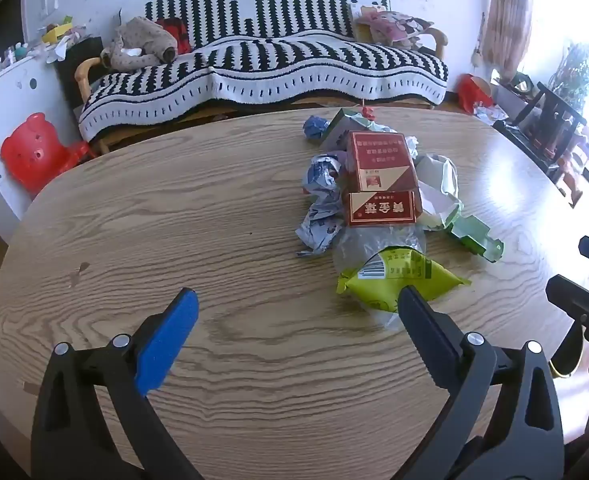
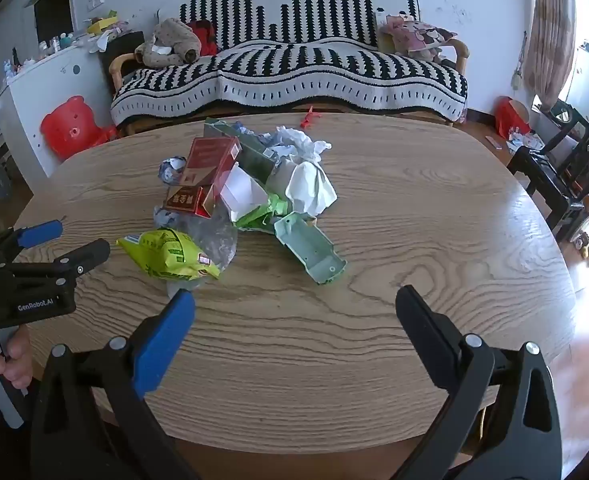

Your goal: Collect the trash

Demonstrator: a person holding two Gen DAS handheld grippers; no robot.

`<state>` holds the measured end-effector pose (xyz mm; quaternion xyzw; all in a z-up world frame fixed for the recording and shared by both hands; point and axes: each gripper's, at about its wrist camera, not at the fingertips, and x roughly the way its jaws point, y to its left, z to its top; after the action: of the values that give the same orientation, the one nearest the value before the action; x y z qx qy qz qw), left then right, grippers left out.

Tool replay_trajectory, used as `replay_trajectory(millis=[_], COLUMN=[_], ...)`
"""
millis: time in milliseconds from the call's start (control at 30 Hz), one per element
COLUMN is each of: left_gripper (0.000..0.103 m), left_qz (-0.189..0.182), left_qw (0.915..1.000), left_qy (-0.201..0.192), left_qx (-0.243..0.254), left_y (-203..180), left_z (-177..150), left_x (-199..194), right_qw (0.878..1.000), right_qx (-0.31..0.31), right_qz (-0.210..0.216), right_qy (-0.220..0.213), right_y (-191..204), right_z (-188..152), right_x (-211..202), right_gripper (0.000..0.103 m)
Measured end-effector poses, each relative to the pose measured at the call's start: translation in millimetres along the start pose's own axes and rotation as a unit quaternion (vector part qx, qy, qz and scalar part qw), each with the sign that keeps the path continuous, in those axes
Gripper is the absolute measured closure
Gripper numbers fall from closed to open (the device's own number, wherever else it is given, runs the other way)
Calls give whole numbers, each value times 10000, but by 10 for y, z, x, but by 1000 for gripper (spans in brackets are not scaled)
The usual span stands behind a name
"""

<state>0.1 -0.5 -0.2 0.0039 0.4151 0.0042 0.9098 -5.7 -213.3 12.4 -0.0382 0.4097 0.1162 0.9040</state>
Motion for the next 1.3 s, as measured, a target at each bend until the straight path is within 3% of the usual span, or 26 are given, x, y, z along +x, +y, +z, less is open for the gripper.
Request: replay_trajectory(millis=[1300], left_gripper=[6], left_qz=[-50], left_qw=[10000], left_qy=[49], left_qx=[22], left_y=[-9], left_z=[-15], left_x=[12], right_qw=[10000], right_qx=[13], right_qz=[44], right_qy=[35], right_y=[-20], right_z=[-2], right_x=[14], right_gripper=[6])
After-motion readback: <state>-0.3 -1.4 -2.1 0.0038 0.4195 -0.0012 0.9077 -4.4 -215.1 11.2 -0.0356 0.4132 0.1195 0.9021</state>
